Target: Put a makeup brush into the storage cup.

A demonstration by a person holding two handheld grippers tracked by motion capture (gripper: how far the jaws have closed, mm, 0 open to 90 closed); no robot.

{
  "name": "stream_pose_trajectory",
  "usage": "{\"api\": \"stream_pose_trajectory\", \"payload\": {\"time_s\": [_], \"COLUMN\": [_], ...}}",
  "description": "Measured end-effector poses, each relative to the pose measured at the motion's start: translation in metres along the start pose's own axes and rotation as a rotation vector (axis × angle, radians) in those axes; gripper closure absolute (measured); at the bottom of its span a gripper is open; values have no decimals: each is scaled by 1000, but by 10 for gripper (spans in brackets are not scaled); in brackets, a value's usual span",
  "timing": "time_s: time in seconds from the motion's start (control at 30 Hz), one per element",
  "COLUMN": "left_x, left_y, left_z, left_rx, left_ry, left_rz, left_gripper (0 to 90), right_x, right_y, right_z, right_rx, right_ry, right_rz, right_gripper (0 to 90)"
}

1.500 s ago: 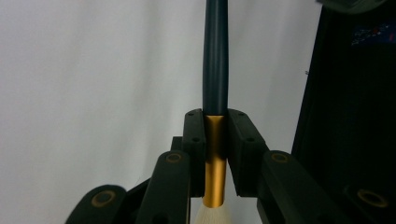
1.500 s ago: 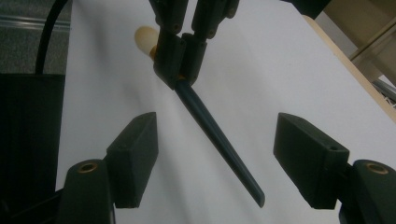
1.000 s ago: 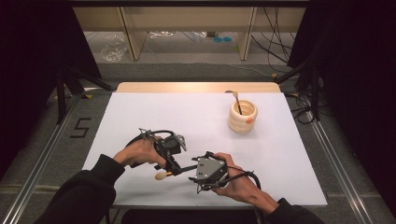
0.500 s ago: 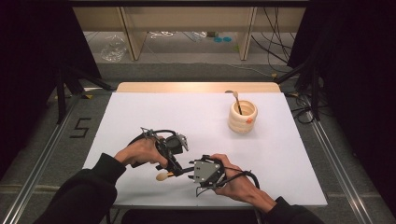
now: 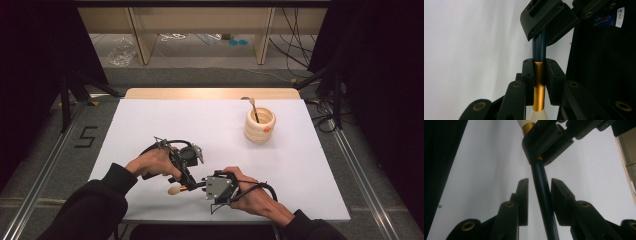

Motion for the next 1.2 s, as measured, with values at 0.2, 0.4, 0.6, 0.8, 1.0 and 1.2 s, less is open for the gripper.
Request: {"api": "stream_pose_trajectory", "payload": {"time_s": [0.2, 0.4, 0.6, 0.8, 1.0, 1.2], "left_x": [4, 5, 4, 4, 3, 1], "left_y": [-1, -2, -1, -1, 0, 4], "left_z": [-2, -2, -4, -4, -4, -6], "left_rx": [6, 6, 14, 20, 30, 90], "left_ry": [10, 28, 32, 47, 48, 88], "left_rz": [17, 29, 27, 28, 29, -7], "left_gripper": [783, 782, 781, 781, 780, 734], "right_x": [-2, -4, -4, -4, -4, -1], "right_y": [0, 0, 0, -1, 0, 1], "right_z": [1, 2, 4, 5, 6, 6], "right_rx": [-21, -31, -44, -49, -53, -46], "right_ry": [24, 36, 56, 58, 48, 53], "right_rz": [-4, -12, -17, -14, -27, -17], "right_gripper": [747, 768, 784, 786, 787, 788]}}
Point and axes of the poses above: each handheld gripper's, and its own axes: y roughly backward along the jaws, z roughly out of its underside, x roughly to its right, the point moved 8 cm from there along -y, roughly forward along the jaws, and after that the axes turned 12 degrees about -y, right-handed, at the moved point
